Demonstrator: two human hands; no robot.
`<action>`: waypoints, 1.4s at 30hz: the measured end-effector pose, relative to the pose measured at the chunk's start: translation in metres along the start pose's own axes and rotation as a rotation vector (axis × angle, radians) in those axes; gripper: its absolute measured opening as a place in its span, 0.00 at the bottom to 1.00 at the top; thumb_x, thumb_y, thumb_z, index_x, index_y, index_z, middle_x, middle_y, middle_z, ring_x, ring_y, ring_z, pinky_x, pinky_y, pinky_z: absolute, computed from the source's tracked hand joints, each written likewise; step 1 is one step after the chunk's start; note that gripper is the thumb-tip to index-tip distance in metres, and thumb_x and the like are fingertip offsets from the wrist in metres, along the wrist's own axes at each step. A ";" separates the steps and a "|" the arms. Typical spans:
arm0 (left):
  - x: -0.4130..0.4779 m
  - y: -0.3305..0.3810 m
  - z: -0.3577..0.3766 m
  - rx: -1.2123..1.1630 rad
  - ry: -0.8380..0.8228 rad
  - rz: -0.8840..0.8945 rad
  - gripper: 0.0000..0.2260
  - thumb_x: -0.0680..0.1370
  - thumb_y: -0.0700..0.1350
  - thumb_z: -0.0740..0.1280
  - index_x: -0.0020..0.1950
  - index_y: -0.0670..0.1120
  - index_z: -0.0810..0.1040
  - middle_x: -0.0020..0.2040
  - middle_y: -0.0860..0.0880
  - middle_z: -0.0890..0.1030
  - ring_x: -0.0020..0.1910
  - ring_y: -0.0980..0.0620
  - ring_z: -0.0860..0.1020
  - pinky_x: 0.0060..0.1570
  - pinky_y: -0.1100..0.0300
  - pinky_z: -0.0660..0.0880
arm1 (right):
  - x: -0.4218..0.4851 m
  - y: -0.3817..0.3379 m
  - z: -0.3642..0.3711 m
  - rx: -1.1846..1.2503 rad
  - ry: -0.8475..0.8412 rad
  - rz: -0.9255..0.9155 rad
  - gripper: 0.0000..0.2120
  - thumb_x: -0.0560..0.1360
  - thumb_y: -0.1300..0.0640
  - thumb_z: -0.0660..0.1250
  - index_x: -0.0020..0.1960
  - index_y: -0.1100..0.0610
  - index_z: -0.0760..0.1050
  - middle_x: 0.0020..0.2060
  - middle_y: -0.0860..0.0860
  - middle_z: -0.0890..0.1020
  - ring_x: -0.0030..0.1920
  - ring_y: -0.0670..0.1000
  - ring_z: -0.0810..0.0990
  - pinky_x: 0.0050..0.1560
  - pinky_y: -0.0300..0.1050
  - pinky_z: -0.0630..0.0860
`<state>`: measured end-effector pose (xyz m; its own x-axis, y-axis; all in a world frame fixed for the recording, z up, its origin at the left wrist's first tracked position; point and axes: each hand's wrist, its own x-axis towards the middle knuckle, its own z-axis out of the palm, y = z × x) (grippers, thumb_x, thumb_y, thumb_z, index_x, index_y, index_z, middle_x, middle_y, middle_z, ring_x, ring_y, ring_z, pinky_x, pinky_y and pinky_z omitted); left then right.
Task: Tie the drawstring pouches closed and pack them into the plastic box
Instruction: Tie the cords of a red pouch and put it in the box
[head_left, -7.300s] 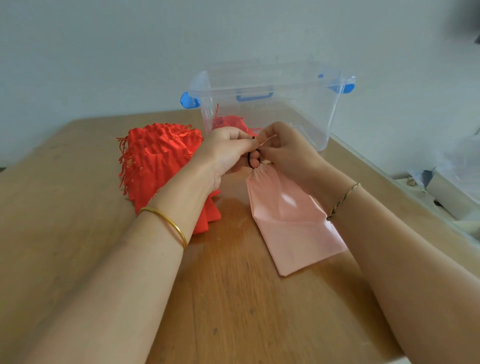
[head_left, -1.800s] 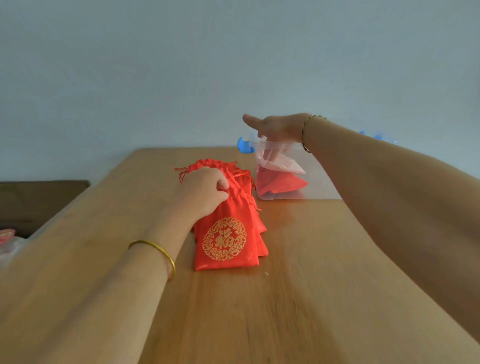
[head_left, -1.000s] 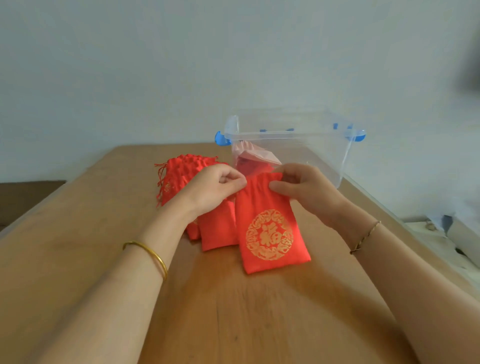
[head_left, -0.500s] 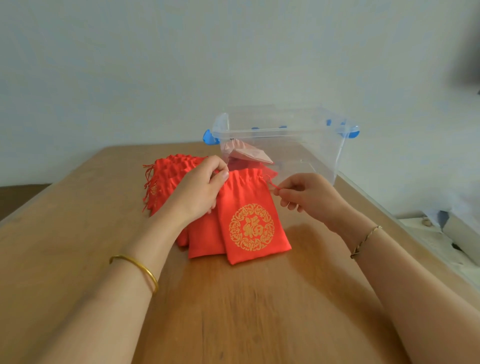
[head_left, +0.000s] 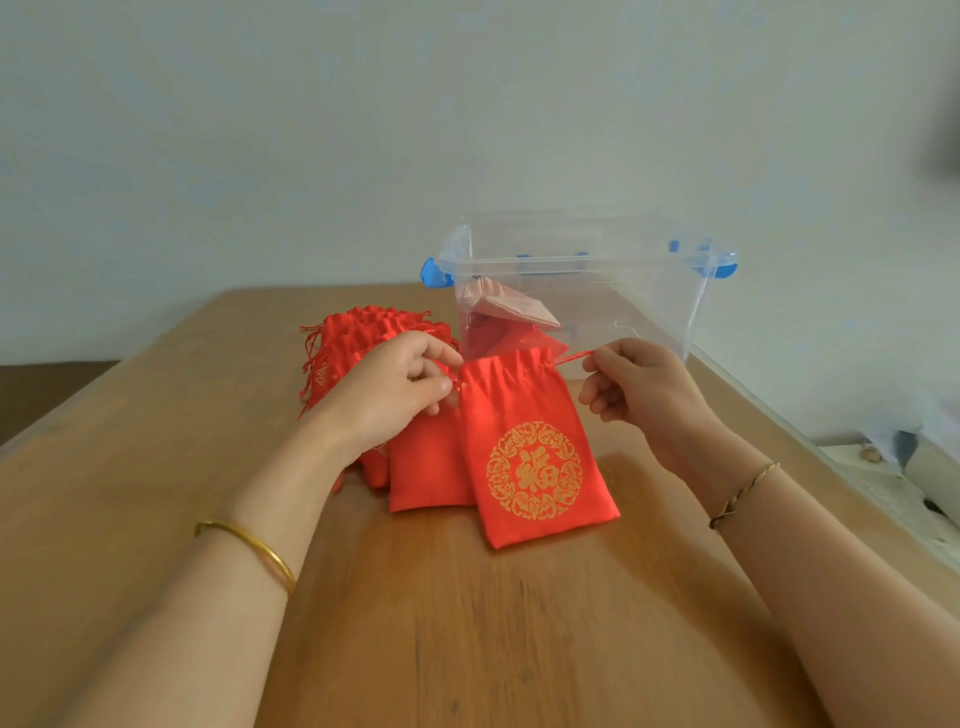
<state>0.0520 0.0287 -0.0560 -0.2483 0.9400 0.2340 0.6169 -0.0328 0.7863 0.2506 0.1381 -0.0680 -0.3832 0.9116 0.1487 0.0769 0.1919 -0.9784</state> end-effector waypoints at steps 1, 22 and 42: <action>0.000 -0.001 -0.001 0.015 0.032 0.008 0.08 0.77 0.37 0.63 0.50 0.49 0.76 0.38 0.49 0.81 0.28 0.64 0.74 0.28 0.75 0.66 | -0.001 0.000 0.000 0.015 0.013 0.006 0.09 0.78 0.61 0.57 0.41 0.59 0.72 0.29 0.54 0.77 0.28 0.49 0.72 0.30 0.39 0.69; 0.006 -0.008 -0.024 -0.564 0.334 -0.317 0.12 0.77 0.42 0.60 0.32 0.47 0.69 0.27 0.53 0.76 0.30 0.54 0.71 0.29 0.64 0.67 | 0.013 0.002 -0.013 0.710 0.344 0.413 0.09 0.71 0.61 0.56 0.33 0.54 0.67 0.21 0.46 0.66 0.17 0.44 0.62 0.18 0.29 0.55; 0.048 0.058 0.055 -0.416 -0.262 -0.025 0.05 0.74 0.38 0.68 0.41 0.36 0.78 0.22 0.52 0.68 0.27 0.52 0.68 0.32 0.60 0.67 | 0.000 -0.037 0.009 0.164 0.144 -0.278 0.12 0.77 0.59 0.60 0.38 0.56 0.78 0.33 0.48 0.79 0.30 0.36 0.74 0.31 0.27 0.69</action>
<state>0.1171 0.0911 -0.0305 -0.0305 0.9943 0.1022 0.2493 -0.0915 0.9641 0.2399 0.1276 -0.0333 -0.2340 0.8770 0.4197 -0.1658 0.3894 -0.9060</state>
